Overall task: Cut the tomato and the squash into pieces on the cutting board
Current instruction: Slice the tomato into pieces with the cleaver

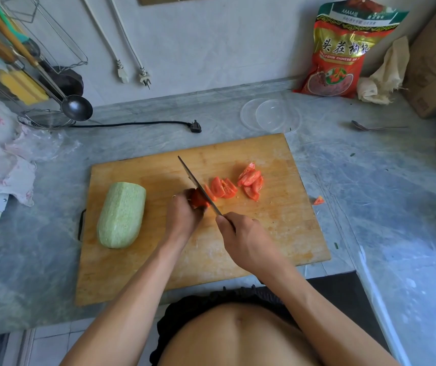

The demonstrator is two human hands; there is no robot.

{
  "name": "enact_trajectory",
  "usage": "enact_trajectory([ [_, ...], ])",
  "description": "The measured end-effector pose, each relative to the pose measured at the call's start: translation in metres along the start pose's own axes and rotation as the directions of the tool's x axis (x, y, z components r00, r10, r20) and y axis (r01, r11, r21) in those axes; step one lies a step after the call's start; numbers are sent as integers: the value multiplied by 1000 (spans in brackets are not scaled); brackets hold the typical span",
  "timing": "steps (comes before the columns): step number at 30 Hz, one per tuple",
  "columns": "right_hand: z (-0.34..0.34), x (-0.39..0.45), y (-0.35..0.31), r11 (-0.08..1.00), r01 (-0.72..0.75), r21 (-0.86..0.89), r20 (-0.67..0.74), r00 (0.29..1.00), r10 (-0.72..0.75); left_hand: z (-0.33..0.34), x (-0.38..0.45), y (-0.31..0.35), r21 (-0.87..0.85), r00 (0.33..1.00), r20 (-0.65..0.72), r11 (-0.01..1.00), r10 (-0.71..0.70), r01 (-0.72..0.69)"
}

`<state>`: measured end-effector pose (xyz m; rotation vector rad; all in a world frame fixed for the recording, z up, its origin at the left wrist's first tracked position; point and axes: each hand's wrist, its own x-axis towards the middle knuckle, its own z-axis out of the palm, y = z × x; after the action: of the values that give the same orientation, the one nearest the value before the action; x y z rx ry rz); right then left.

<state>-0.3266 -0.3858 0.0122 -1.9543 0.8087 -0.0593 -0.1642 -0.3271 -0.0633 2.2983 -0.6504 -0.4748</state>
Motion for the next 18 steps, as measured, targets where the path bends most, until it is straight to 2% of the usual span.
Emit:
enact_trajectory([
  [11, 6, -8, 4, 997, -69, 26, -6, 998, 69, 5, 1, -6, -35, 1000, -11, 999, 8, -8],
  [18, 16, 5, 3, 998, -54, 13, -26, 998, 54, 2, -2, -1, -39, 999, -24, 999, 32, -33],
])
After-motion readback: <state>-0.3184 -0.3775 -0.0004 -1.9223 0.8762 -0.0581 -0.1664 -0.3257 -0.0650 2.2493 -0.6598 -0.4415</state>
